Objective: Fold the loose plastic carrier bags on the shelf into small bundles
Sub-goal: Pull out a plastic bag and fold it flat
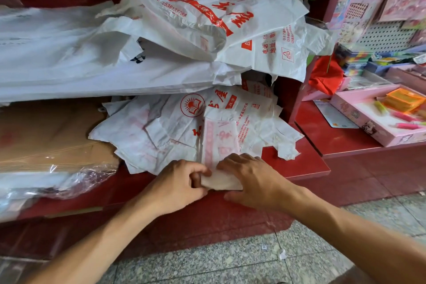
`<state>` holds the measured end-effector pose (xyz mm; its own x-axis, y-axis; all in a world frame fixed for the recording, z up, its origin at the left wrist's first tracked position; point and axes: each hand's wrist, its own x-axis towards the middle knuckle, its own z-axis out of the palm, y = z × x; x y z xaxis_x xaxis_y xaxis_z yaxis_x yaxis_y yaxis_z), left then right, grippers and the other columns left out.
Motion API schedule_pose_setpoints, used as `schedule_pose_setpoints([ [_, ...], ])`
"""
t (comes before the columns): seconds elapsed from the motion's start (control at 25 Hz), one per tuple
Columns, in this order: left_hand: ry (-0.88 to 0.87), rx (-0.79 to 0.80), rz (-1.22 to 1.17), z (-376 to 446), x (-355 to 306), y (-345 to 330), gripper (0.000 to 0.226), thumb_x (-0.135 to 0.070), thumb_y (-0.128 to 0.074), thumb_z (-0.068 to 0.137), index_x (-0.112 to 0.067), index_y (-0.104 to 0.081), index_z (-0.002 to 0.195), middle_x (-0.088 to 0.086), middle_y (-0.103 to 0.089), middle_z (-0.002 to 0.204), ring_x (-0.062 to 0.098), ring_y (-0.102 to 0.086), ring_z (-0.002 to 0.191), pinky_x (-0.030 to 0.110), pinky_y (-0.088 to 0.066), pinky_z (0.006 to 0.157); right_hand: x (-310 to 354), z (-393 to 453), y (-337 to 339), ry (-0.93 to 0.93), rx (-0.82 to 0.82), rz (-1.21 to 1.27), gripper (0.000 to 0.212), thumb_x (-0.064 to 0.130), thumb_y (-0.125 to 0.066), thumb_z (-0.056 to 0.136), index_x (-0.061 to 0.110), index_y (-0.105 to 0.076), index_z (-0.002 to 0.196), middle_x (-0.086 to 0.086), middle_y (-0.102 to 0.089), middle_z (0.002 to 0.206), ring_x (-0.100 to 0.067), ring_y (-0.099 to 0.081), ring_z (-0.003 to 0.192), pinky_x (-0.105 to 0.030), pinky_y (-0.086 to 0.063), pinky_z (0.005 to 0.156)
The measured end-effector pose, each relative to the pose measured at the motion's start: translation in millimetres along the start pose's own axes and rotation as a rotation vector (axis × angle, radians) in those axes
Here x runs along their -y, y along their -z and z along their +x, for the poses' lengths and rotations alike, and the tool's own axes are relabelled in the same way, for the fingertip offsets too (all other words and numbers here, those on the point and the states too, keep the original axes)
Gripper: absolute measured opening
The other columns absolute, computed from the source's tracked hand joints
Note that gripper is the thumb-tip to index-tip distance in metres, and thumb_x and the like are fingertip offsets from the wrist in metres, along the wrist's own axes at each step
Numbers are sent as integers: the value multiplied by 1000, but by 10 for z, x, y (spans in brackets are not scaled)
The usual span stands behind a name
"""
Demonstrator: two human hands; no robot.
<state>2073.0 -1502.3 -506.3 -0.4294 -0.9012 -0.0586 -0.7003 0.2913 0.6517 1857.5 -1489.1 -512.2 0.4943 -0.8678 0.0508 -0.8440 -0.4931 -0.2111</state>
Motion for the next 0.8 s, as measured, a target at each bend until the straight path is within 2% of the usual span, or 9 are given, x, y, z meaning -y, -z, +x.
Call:
schedule_pose_setpoints([
  [0.08, -118, -114, 227, 21, 31, -24, 23, -34, -77, 78, -36, -70, 100, -17, -53, 88, -5, -50, 83, 10, -35, 68, -81, -16, -15, 51, -91, 91, 37, 34, -55, 87, 24, -59, 122, 7, -64, 117, -16, -59, 106, -36, -47, 88],
  [0.16, -139, -107, 172, 58, 38, -44, 20, -36, -75, 81, -37, -70, 100, -21, -52, 100, -5, -47, 96, 12, -37, 79, -145, -18, 40, 15, -142, 284, 23, 26, -51, 89, 25, -66, 105, 9, -70, 95, -11, -63, 85, -34, -50, 75],
  [0.28, -55, -99, 48, 122, 40, -63, 6, -28, -70, 86, -34, -69, 87, -13, -60, 90, 0, -54, 83, 18, -43, 75, -216, 22, 93, -143, -119, 544, 17, 20, -57, 92, 30, -66, 102, 9, -69, 88, -8, -64, 80, -27, -51, 67],
  [0.4, 81, -159, -34, 183, 54, -108, 14, -34, -67, 89, -28, -67, 76, -9, -64, 80, 1, -58, 75, 17, -42, 66, -301, 110, 28, -331, -183, 724, 12, 19, -63, 91, 27, -64, 100, 8, -67, 88, -10, -65, 78, -20, -49, 60],
  [0.48, 167, -202, -18, 248, 49, -135, 27, -39, -62, 91, -18, -68, 73, -5, -66, 73, 10, -61, 72, 27, -43, 65, -336, 184, -3, -426, -224, 657, 2, 22, -63, 91, 21, -64, 91, 6, -64, 82, -13, -61, 74, -19, -44, 56],
  [0.56, 213, -241, 38, 285, 15, -170, 37, -42, -60, 92, -14, -63, 68, -4, -61, 62, 14, -60, 64, 29, -39, 61, -351, 242, -34, -471, -237, 545, 9, 23, -62, 91, 16, -66, 88, 2, -62, 82, -16, -58, 74, -21, -40, 55],
  [0.64, 254, -295, 107, 310, -6, -199, 37, -47, -61, 90, -16, -62, 69, -9, -60, 63, 13, -61, 68, 29, -43, 67, -327, 277, -38, -509, -223, 470, 10, 23, -62, 91, 15, -67, 92, 1, -63, 87, -17, -58, 77, -23, -45, 59],
  [0.72, 191, -409, 204, 320, 21, -215, 27, -49, -67, 84, -23, -60, 79, -14, -62, 81, 11, -59, 82, 33, -45, 79, -287, 272, -41, -521, -251, 373, 15, 22, -63, 88, 17, -63, 103, 1, -63, 95, -17, -60, 81, -30, -52, 66],
  [0.8, -6, -454, 313, 336, 105, -224, 35, -51, -70, 80, -24, -60, 101, -12, -60, 106, 13, -54, 99, 35, -39, 83, -288, 252, -57, -385, -307, 196, 31, 22, -64, 87, 22, -55, 116, 2, -59, 110, -19, -57, 93, -33, -51, 74],
])
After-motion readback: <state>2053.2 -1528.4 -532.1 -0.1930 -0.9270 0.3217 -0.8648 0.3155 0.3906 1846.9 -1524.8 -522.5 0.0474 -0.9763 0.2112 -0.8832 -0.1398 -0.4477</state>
